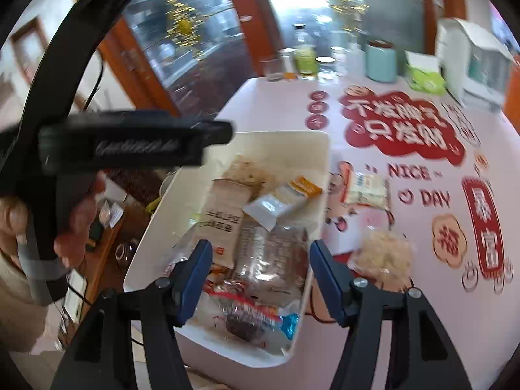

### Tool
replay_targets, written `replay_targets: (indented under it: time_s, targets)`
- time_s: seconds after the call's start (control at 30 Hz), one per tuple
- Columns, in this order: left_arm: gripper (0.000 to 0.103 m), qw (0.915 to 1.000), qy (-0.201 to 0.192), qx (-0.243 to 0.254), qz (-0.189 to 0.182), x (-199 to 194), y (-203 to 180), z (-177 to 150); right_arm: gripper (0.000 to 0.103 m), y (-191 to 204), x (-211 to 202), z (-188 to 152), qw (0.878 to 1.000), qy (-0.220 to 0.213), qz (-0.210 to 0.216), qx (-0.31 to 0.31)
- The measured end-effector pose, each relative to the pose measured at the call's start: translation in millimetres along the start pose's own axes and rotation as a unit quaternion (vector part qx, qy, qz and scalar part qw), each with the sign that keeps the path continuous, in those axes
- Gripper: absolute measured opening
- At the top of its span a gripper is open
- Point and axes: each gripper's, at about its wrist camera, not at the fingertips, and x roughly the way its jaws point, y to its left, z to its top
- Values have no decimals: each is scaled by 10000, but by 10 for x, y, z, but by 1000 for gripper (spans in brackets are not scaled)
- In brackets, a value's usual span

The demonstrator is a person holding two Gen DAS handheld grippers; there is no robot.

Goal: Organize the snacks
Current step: 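Carry the OATS bar and dark-snack bag over the tray and open both tools, then withdraw both open tools from the tray toward the last snacks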

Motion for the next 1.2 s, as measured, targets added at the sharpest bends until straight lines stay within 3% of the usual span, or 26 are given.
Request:
replay_targets:
  time_s: [0.37,0.47,0.57,0.67,0.7,0.8,0.97,1.0,1.07,1.2]
  targets:
    - [86,9973,-369,612,-162,-143,-375,54,63,-425,-443,-65,9946,-298,-650,747]
    - [86,9954,-428,833,-217,-161,-468,106,63,-491,-570,-73,9928,-386,-862,733]
    - [88,9887,-433,1402,-312,-145,-627,197,64,-520,-644,-63,9924,-364,-1112,378]
    - [90,9727,-479,2266,-180,-58,-849,320,65,-575,-623,-58,9892,-202,-1439,-182]
    - [90,9638,-480,2621,-101,9,-944,370,65,-592,-620,-66,9881,-171,-1501,-297]
    - [90,9448,-293,3258,-161,218,-1157,494,65,-694,-543,-80,9851,-35,-1538,-765]
    - [90,9124,447,4033,-545,774,-1513,638,66,-943,-215,-171,9781,247,-1255,-1644]
    - [90,9027,622,4217,-585,925,-1598,656,66,-964,-159,-181,9768,291,-1200,-1749]
    - [90,8878,791,4500,-546,1130,-1712,637,66,-1039,19,-214,9721,417,-953,-2102]
    - [90,8496,1180,5129,-347,1580,-1940,593,66,-1095,323,-244,9602,628,-685,-2633]
